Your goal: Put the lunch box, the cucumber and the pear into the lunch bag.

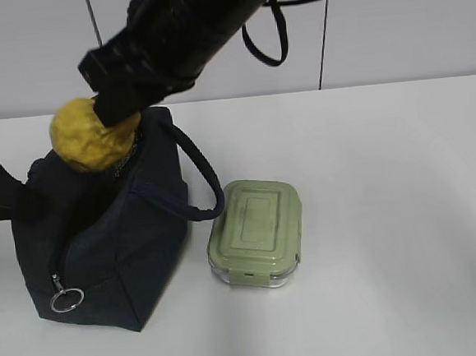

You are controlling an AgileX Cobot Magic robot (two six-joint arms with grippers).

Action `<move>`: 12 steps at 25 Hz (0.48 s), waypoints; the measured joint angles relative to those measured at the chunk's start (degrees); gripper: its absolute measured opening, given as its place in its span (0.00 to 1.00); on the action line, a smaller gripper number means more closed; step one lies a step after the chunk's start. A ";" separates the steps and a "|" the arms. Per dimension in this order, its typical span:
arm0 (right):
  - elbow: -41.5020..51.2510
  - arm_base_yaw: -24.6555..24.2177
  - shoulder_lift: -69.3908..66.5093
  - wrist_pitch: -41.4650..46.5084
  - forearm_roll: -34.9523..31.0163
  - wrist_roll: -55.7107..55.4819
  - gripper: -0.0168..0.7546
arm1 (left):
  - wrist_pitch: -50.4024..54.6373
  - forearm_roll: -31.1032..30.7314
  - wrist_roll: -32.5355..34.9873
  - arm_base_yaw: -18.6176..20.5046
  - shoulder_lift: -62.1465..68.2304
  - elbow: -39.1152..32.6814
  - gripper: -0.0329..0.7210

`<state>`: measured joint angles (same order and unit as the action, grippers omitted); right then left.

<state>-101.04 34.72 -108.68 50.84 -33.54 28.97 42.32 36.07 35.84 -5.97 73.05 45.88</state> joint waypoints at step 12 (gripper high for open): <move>-0.13 0.00 -5.65 0.84 3.20 0.30 0.54 | 0.06 -0.05 0.01 0.00 0.00 0.00 0.05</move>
<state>-101.17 34.72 -114.33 51.67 -30.34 29.27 42.38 36.02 35.85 -5.97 73.05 45.88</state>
